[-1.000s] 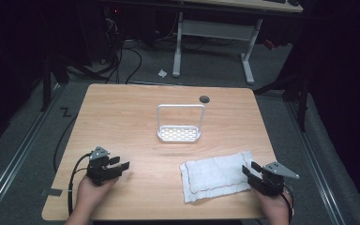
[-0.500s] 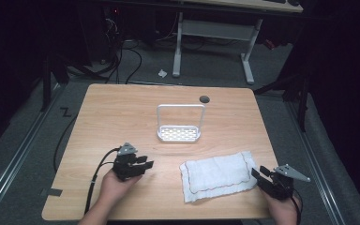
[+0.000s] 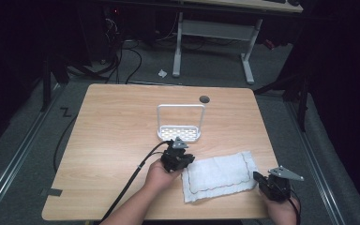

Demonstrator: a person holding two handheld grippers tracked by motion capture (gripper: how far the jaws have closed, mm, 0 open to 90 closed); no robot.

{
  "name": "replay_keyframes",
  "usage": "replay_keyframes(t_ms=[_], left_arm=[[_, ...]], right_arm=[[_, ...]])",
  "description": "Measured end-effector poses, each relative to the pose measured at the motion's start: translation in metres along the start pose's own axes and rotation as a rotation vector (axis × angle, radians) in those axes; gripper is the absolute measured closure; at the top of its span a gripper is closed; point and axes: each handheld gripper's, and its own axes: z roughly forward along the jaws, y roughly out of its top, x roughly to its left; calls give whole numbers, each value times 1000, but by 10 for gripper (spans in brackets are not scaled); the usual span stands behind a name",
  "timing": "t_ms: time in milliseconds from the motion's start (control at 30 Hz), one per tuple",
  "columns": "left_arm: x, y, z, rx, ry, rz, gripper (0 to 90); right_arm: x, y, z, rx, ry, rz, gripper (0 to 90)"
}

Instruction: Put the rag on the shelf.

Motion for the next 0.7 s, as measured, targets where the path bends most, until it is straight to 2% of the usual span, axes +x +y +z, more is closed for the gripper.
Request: replay_keyframes(t_ms=[33,133,167,200,233,267,333,367,400,433,467,633,667,700], left_arm=[[0,0,0,0,0,0,799],[-3,-2,8,13,-1,12,786],[-3,-2,8,13,-1,12,782],[-3,-2,9,14,-3,10,782],[-3,-2,10,17,-6,7,778],[-3,-2,11,22,-4,12,778],[-4,-3,12,23,5,28,778],[-4,-3,12,23,5,28,778],[-4,-3,12,24,6,30,777],[-4,-3,12,24,6,30,776],[-4,-3,12,24,6,30,773],[-6,-2,11,18,14,39,717],[-7,-2,11,16,16,40,662],[-8,-2,11,13,16,40,662]], right_arm=[[0,0,0,0,0,0,900],[-9,-1,-11,-38,-59,38,849],[-9,-1,-11,-38,-59,38,849],[-12,-2,-12,-40,-54,40,830],[-15,-5,-8,-15,-23,69,742],[-15,-6,-5,-7,-4,72,704],[-13,-7,1,18,19,81,679],[-11,-7,3,36,14,73,696],[-10,-7,5,53,11,64,749],[-10,-7,5,53,11,64,749],[-9,-6,2,46,-5,51,876],[-6,-1,-7,-3,-40,31,887],[-6,0,-10,-27,-60,30,886],[-6,0,-10,-27,-60,30,886]])
